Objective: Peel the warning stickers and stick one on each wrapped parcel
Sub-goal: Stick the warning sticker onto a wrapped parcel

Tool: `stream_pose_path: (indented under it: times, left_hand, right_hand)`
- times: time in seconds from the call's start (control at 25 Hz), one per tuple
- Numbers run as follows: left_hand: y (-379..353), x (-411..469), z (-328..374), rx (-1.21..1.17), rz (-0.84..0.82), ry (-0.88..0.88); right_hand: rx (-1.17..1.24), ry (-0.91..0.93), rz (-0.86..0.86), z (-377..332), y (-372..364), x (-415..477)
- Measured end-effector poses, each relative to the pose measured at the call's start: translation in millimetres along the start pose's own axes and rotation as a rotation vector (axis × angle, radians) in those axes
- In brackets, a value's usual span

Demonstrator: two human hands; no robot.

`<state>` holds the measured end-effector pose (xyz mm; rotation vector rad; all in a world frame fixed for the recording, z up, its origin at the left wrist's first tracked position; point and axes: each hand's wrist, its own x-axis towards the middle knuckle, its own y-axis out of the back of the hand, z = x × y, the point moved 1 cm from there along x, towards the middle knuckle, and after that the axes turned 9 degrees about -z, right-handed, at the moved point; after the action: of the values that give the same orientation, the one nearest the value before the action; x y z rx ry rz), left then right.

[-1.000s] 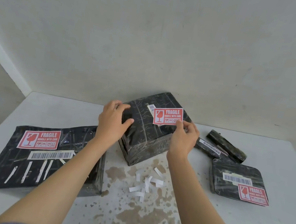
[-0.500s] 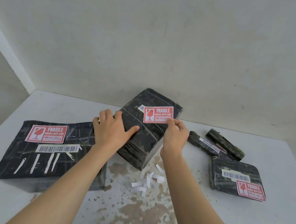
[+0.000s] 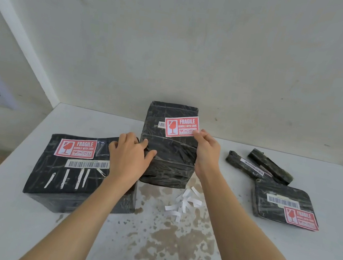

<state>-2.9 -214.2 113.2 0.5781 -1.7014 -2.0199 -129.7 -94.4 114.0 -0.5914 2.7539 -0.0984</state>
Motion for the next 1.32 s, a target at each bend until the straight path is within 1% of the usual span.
stream_pose_path:
  times: [0.04,0.08,0.12,0.2,0.24,0.32,0.4,0.52,0.64,0.76,0.96,1.08,1.2,1.32]
  left_hand:
    - [0.5,0.6,-1.5,-0.094,0.033,-0.038]
    - [2.3,1.7,-1.4,-0.250,0.073,-0.069]
    - [5.3,4.0,1.0,-0.457,0.096,-0.075]
    - [14.7,10.2,10.5,-0.900,0.057,-0.018]
    - [19.4,13.1,15.4,-1.057,0.037,0.015]
    - [24.6,20.8,21.1,-1.198,0.066,0.049]
    - [27.2,26.1,22.9,-1.174,0.123,0.025]
    - [26.4,27.7,29.6,-1.083,0.201,-0.058]
    - [25.7,25.6,40.5,-1.026,0.272,-0.138]
    - [28.7,28.6,44.1,-1.023,0.300,-0.158]
    - [35.2,31.2,44.3,-0.977,0.336,-0.172]
    - [37.0,32.9,38.2,-0.960,0.314,-0.150]
    - [34.3,33.7,33.6,-0.911,0.229,-0.134]
    - [28.3,38.6,26.8,-0.887,0.147,-0.053]
  right_hand:
    - [0.012,0.009,0.021,-0.7,-0.1,0.2]
    - [0.030,0.023,0.049,-1.3,-0.9,-0.2]
    - [0.046,0.035,0.059,-2.2,-2.5,-2.2]
    - [0.061,0.047,0.028,-1.6,-7.4,-7.9]
    - [0.054,0.062,-0.007,-0.7,-9.5,-10.1]
    - [0.024,0.087,-0.051,0.0,-10.9,-15.0]
    - [0.000,0.109,-0.062,-3.0,-8.3,-18.3]
    - [-0.101,0.167,0.030,-8.6,-2.4,-19.7]
    - [-0.081,0.226,0.078,-11.3,-4.3,-17.2]
    - [-0.058,0.250,0.109,-14.4,-10.8,-12.9]
    - [-0.030,0.272,0.114,-21.6,-21.8,-7.6]
    - [-0.047,0.282,0.119,-24.8,-12.8,-1.2]
    - [-0.157,0.294,0.052,-30.4,-4.1,-2.9]
    - [-0.254,0.202,0.021,-29.0,-1.3,-1.2]
